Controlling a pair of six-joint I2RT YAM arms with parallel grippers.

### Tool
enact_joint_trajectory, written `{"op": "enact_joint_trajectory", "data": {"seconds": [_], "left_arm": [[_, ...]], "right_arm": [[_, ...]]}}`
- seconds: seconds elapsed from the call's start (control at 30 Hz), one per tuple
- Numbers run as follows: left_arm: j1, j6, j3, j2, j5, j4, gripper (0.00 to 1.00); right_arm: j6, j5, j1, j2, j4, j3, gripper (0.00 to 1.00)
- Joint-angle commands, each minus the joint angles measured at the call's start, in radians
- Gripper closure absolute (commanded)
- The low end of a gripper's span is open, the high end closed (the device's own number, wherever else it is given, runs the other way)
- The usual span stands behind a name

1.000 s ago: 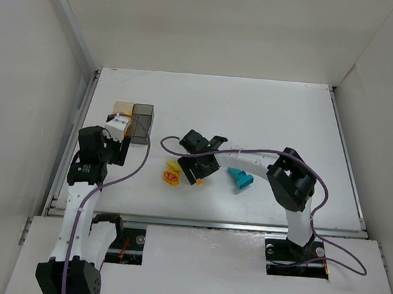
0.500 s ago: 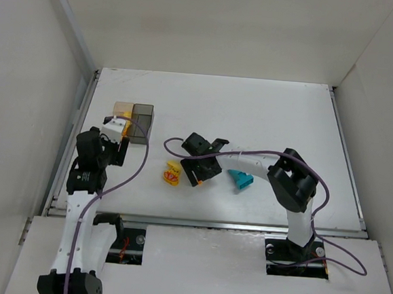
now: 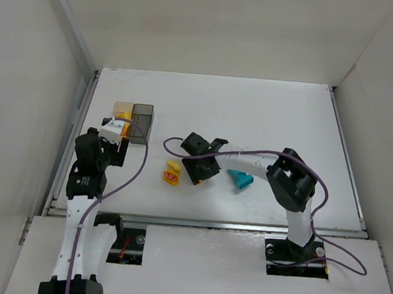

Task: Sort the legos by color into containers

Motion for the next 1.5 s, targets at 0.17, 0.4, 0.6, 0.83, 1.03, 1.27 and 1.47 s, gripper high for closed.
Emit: {"op": "enact_joint_trajectory", "data": {"seconds": [0.17,0.4,0.6,0.83,1.03,1.27,1.47], "left_arm": [[0.003,-0.026,-0.007,-0.023,-0.010,0.046,0.33],[0.013,-0.026,-0.016,-0.032,-0.019,0.046,0.33],[0.013,-0.036,-0.016,-0.032,-0.028,0.056,0.33],[0.023,-0.123,-0.025,-0.041,-0.271,0.117,0.29],[0.045,-0.221,-0.066,-0.052,-0.547,0.217,0.17],[0.066,-0.276,-0.097,-0.061,-0.716,0.264,0.13],[0.076,-0.276,-0.106,-0.052,-0.705,0.274,0.11]], "right_arm": [[0.009,-0.002,0.032,0.031,0.020,0.051,0.54],[0.009,-0.002,0.032,0.019,0.002,0.051,0.79],[0.018,-0.011,0.032,0.000,-0.023,0.097,1.00],[-0.045,-0.043,0.032,0.002,0.009,0.408,1.00],[-0.065,-0.136,0.032,0.172,0.260,0.755,1.00],[-0.016,-0.114,0.032,0.476,0.613,1.075,1.00],[0.220,-0.108,0.032,0.664,1.036,1.147,1.00]]}}
